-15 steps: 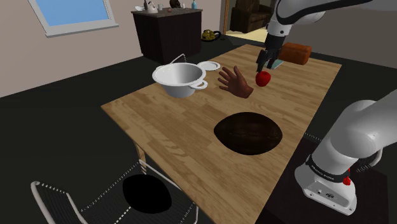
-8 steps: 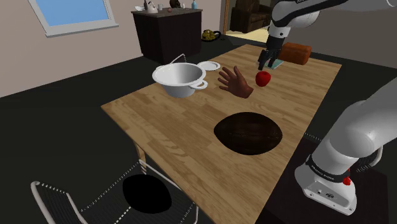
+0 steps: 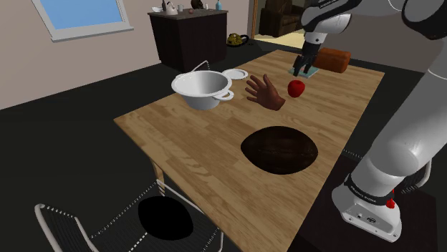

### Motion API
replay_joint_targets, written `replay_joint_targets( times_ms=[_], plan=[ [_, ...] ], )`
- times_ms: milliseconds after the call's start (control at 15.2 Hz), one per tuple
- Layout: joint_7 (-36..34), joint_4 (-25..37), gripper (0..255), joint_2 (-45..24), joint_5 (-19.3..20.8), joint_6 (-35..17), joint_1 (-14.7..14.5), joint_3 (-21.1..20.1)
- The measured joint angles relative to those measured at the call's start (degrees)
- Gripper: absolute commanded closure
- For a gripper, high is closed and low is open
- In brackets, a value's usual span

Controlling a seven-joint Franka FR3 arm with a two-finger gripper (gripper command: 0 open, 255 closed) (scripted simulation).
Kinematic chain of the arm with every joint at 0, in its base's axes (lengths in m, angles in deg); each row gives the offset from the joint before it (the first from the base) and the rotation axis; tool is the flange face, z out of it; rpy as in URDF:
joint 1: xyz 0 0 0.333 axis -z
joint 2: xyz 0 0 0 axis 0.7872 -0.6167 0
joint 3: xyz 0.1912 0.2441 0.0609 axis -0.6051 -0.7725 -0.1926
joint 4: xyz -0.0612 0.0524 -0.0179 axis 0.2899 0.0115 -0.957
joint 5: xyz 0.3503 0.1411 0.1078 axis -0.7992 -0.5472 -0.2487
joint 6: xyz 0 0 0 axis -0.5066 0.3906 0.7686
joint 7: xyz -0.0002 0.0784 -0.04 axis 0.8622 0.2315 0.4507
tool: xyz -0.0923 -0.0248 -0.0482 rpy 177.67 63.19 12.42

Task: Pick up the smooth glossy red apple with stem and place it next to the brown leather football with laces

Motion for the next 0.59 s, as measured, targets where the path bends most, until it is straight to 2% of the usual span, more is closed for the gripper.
replay_joint_targets(
  times_ms=[330,462,594],
  plan=[
    [6.32,9.08,0,-10.18,-6.30,1.04,3.50,1.94],
    [8.93,13.44,0,-14.80,-9.08,1.81,5.74,2.23],
    [10.10,15.12,0,-17.27,-10.57,1.53,6.80,2.05]
  ],
)
